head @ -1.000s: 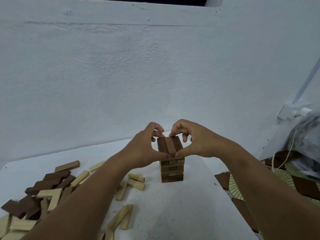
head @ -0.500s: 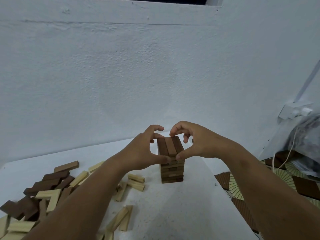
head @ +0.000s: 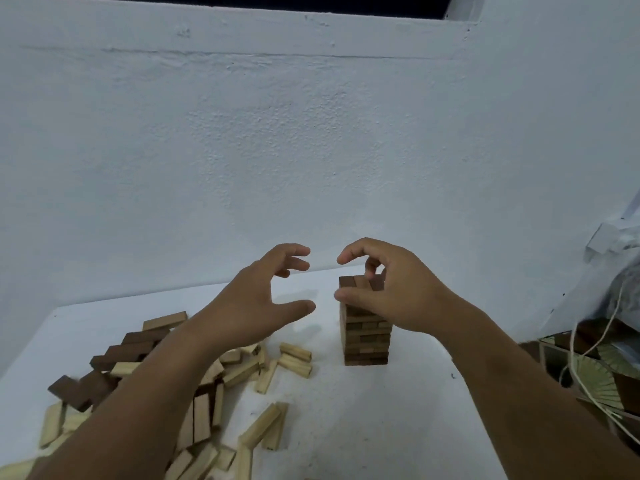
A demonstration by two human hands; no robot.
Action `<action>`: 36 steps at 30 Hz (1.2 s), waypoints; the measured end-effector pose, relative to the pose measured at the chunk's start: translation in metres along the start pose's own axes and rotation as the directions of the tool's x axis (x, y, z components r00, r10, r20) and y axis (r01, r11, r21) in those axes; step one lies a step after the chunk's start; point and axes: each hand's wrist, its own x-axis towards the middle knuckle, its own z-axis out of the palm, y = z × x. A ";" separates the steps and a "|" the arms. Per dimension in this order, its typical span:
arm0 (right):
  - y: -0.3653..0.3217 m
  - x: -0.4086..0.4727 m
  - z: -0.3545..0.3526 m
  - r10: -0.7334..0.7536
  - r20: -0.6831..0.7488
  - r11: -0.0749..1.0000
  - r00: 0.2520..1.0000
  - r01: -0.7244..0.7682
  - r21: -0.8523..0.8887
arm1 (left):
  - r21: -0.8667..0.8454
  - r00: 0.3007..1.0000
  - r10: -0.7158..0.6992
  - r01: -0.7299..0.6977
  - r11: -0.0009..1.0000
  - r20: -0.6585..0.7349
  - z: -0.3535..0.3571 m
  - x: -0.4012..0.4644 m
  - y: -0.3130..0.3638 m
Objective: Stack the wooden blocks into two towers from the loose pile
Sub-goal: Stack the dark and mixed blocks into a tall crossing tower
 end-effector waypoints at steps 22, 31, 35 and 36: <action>-0.039 0.019 0.204 -0.247 0.320 0.882 0.915 0.349 -0.316 | 0.279 0.972 -0.235 0.232 0.932 -0.023 -0.068 -0.147 -0.128; -0.046 0.011 0.195 -0.155 0.417 0.847 0.896 0.338 -0.410 | 0.379 0.964 -0.246 0.266 0.886 -0.100 -0.049 -0.120 -0.129; -0.050 0.015 0.199 -0.052 0.482 0.791 0.875 0.330 -0.515 | 0.509 0.938 -0.346 0.293 0.810 0.009 -0.044 -0.102 -0.133; -0.050 0.016 0.199 -0.037 0.492 0.792 0.870 0.326 -0.516 | 0.535 0.930 -0.365 0.292 0.793 0.033 -0.043 -0.099 -0.133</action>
